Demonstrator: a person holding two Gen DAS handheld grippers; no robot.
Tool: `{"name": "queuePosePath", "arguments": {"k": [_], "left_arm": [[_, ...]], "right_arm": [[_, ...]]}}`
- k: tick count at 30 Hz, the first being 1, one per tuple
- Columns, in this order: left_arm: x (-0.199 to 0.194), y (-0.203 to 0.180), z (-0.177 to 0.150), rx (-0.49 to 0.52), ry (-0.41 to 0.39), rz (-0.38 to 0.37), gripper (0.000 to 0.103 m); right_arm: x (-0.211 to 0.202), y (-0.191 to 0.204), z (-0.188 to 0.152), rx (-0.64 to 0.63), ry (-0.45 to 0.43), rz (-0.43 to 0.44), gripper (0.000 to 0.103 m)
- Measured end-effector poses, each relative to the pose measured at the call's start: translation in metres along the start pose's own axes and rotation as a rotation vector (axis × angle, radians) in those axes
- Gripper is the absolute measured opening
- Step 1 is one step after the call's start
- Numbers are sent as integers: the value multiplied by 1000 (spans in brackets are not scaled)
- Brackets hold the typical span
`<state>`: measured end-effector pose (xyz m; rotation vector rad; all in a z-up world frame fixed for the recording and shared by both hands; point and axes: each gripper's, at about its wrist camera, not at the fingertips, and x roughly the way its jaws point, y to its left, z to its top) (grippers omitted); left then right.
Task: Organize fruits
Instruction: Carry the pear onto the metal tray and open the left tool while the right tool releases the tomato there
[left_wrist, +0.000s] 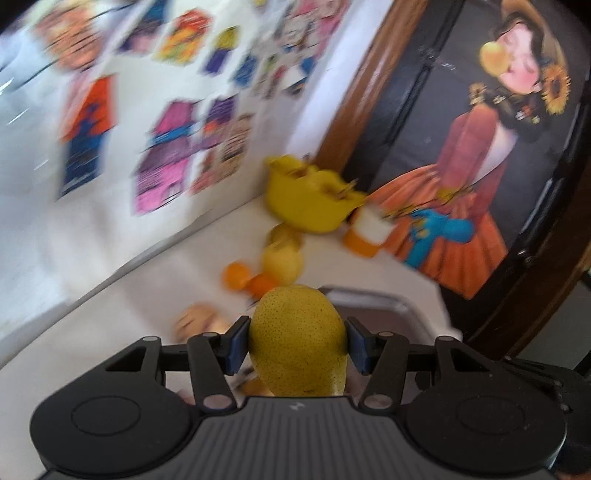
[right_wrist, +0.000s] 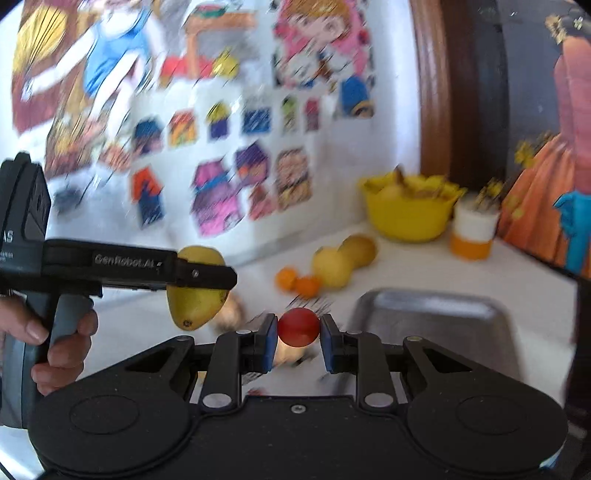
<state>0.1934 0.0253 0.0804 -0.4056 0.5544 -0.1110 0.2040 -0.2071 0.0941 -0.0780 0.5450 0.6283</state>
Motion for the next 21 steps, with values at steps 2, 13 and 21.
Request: {"name": "queuePosePath", "arguments": {"k": [2,13,21], "left_arm": [[11,-16,12,14,-8,-23,59],[111,-62,25,-13,74,-107,59],[167,-71,9,33,168,-86,59]], "right_arm": [[-2,-17,12,-23,-14,-27,27],[57,-121,1,46,43,-120,28],[73,-140,-27,33,70,-145,31]]}}
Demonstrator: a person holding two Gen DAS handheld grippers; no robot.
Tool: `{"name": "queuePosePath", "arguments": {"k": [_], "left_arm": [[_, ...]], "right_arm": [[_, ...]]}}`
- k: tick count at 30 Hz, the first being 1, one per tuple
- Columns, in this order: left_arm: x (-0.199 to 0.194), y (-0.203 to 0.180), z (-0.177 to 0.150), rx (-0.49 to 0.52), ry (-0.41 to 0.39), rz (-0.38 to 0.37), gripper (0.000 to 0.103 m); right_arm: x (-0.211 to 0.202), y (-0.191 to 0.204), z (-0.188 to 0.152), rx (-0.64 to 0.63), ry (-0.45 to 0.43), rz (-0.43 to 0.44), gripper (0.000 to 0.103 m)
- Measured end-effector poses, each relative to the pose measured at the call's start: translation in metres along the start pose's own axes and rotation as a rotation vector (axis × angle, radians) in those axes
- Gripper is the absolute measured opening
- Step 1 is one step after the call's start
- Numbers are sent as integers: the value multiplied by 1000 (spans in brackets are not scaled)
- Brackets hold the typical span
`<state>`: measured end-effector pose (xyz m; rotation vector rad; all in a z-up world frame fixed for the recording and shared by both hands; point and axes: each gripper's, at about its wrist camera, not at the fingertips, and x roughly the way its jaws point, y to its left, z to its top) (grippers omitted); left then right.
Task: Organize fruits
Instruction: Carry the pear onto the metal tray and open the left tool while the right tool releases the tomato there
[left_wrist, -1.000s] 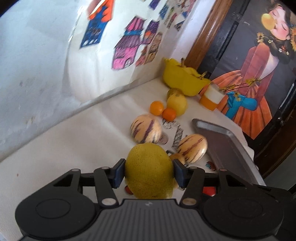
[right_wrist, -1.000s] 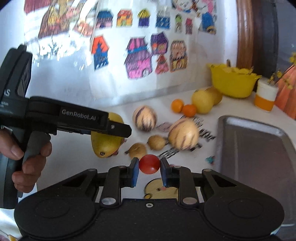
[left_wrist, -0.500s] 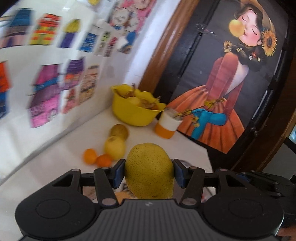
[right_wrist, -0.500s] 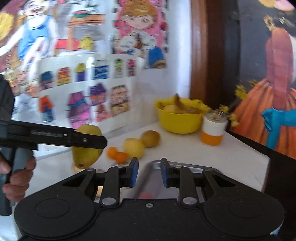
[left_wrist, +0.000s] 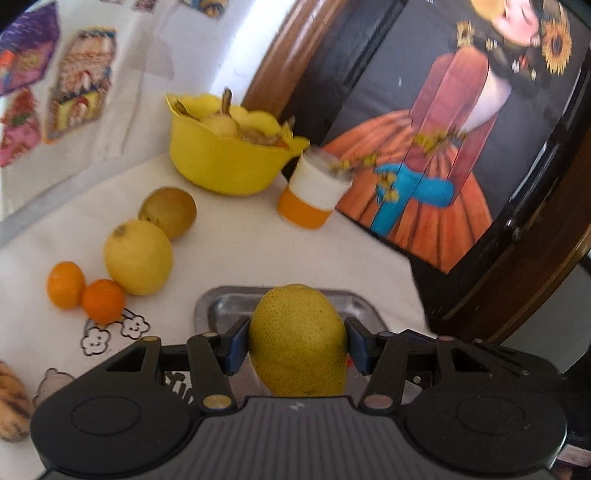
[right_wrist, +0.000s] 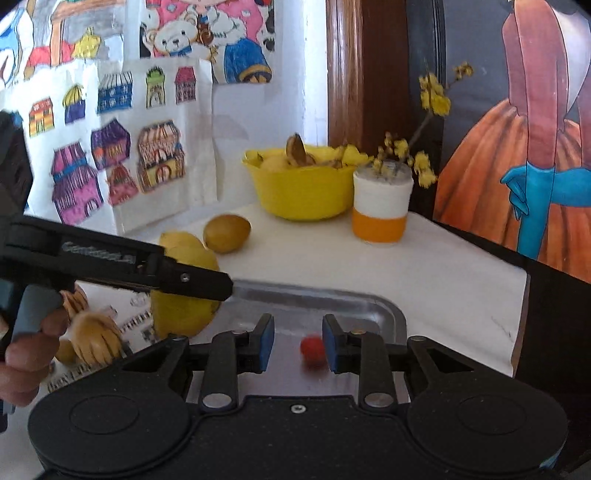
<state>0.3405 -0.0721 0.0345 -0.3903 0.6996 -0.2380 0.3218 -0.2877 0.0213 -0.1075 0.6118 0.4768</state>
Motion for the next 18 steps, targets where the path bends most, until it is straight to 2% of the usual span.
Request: {"name": "queuePosePath", "arguments": {"k": [6,11,13,16,18], "left_arm": [[20,-2,-10,25,52,31,59],[23,0,-14,21,65,61,58],[21,-1,-13,24,44,64,59],[14,-7,-10,46,24,65,72],[7,-10,-9,53,8,62,74]], "right_arm": [[5,-5,-15,27,36,12,34],[1,-2,-17,29,38,20,45],[-2,1,-18,27,34,20,48],[-9,4,-18,28,29,20,54],[-15,7,-17,24,19,15,62]]}}
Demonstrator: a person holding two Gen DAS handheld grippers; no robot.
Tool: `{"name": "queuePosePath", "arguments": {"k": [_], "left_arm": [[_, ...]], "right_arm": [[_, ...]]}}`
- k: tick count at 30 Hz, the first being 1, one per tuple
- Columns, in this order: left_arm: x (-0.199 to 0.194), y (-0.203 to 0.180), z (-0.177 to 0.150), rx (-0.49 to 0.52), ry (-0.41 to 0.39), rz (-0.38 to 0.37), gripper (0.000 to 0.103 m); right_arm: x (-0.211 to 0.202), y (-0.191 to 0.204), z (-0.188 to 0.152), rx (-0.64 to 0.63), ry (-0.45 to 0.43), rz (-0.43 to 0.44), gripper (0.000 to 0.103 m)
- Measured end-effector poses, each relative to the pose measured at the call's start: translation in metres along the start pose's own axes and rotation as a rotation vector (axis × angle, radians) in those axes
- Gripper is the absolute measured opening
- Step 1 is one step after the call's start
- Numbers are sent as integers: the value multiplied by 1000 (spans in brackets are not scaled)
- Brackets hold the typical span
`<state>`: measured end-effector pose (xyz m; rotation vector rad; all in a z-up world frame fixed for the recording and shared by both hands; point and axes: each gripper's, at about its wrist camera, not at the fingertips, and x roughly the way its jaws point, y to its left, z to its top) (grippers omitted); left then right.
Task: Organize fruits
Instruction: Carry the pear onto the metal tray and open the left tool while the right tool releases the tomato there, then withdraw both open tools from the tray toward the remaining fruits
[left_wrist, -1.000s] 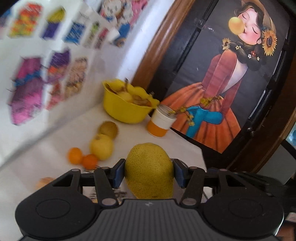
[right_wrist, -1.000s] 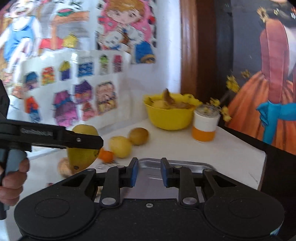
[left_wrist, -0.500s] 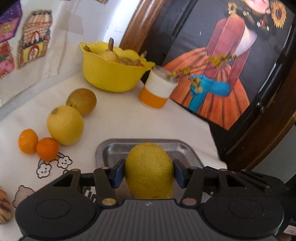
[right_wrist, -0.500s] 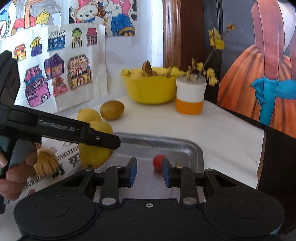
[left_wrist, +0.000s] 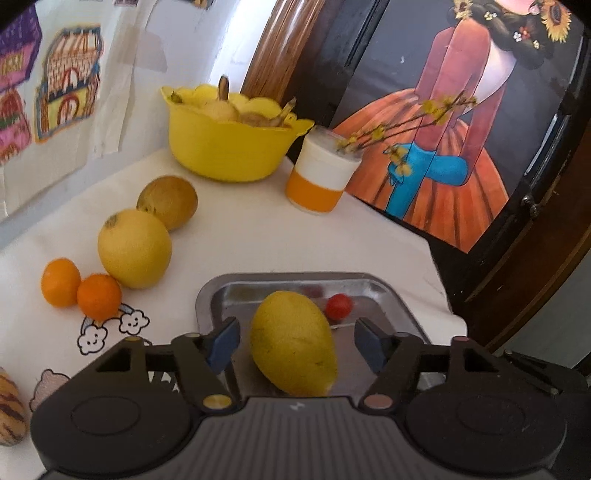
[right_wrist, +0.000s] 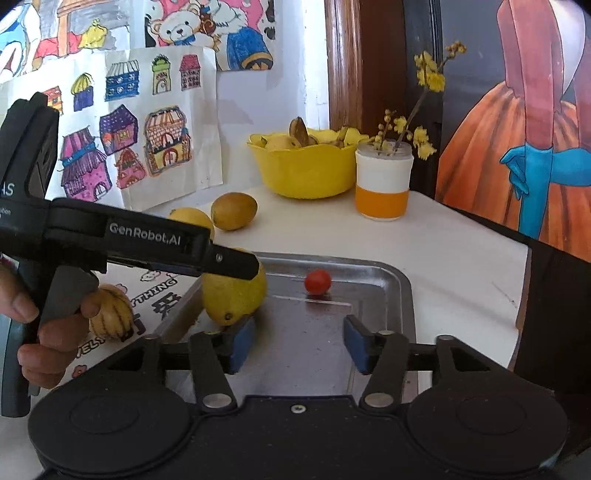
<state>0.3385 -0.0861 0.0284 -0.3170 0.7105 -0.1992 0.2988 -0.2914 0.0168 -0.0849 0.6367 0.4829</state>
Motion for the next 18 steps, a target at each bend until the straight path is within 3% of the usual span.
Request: {"name": "queuePosePath", "arguments": {"k": [5,8,18], "left_arm": [[-29,-4,0,4,-79,6,95],[-51,-5,-1,7,-128,15,102],[-132,8,-9,-4,-254,31,102]], "right_arm": [[-26,12,3,-6,-52,-14,89],[-44,22,6,-6,-92,-24,102],[-98,68,7,-10,-172,-22,102]]}}
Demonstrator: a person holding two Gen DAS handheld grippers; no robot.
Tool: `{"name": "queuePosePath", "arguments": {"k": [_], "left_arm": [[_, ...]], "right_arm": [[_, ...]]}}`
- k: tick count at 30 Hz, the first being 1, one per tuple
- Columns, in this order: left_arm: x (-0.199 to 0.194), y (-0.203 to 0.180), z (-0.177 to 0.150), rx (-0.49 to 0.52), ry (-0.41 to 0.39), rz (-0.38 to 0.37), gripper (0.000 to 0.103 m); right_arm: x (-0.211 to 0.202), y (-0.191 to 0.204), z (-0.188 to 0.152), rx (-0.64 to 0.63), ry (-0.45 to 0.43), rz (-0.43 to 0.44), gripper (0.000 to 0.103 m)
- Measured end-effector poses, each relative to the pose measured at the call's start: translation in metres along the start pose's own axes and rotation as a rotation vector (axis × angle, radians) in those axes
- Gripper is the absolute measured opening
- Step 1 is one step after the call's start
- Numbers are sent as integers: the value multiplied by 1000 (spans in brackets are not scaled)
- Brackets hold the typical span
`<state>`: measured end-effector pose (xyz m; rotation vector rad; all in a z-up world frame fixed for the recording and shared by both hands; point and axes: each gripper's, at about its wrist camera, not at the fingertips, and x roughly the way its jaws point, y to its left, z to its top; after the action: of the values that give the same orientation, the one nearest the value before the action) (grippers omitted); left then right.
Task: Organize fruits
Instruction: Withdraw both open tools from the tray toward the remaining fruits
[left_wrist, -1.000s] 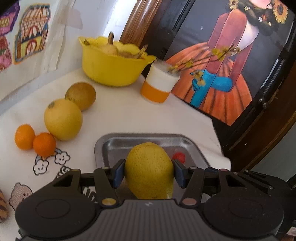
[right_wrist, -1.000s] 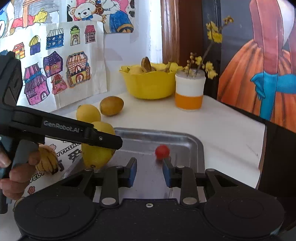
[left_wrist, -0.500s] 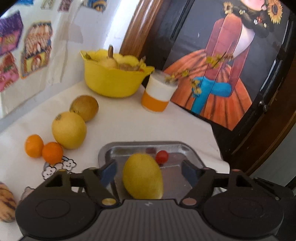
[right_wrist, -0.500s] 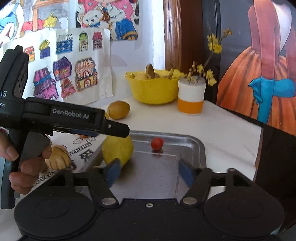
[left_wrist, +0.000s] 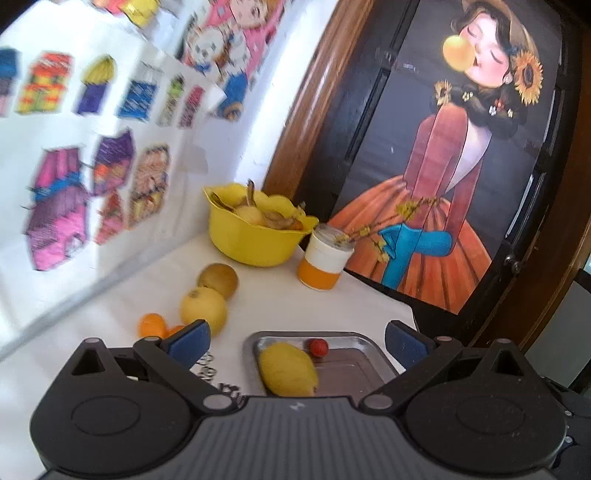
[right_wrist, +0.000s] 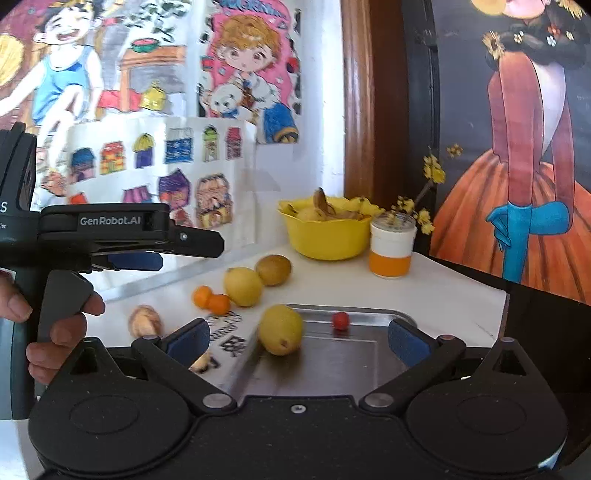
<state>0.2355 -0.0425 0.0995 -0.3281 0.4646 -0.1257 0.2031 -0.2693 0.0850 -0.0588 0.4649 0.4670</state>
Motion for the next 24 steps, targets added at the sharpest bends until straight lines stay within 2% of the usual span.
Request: {"name": "queuePosePath", "arguments": {"k": [5,11,17,24], "left_arm": [[-38,19,-5,12,-29,32,103],[-74,51,-20,20,-28,82,103],[-96,82,-47,33,0,136,103],[-102,100,-82,101,78,133,103]], "right_arm": [[-16,29,-3,5,-6,29,102],[-27,67,-14,-24,7,55,102],[-26,101,-33,-68,57,84,102],[-13,122,-58,-109,170,131,102]]}}
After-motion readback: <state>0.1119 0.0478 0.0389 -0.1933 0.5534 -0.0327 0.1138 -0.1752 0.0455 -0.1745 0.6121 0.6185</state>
